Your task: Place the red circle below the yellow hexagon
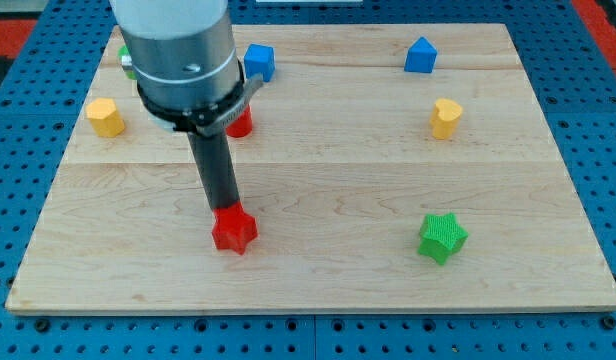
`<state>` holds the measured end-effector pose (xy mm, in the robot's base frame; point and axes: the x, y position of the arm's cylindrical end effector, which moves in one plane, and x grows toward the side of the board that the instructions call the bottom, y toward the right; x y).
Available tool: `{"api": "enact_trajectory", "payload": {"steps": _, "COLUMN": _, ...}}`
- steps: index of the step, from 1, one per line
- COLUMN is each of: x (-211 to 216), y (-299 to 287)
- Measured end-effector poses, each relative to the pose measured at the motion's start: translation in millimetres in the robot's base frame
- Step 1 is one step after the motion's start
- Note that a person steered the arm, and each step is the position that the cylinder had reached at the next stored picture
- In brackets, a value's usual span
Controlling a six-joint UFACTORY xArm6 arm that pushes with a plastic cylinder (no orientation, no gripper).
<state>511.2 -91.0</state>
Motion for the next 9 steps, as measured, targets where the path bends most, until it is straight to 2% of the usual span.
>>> {"api": "enact_trajectory", "payload": {"steps": 1, "x": -31, "y": 4}}
{"api": "enact_trajectory", "payload": {"steps": 3, "x": -157, "y": 29}}
{"api": "enact_trajectory", "payload": {"steps": 4, "x": -178, "y": 31}}
{"api": "enact_trajectory", "payload": {"steps": 5, "x": -174, "y": 21}}
{"api": "enact_trajectory", "payload": {"steps": 7, "x": -137, "y": -32}}
{"api": "enact_trajectory", "payload": {"steps": 9, "x": -156, "y": -104}}
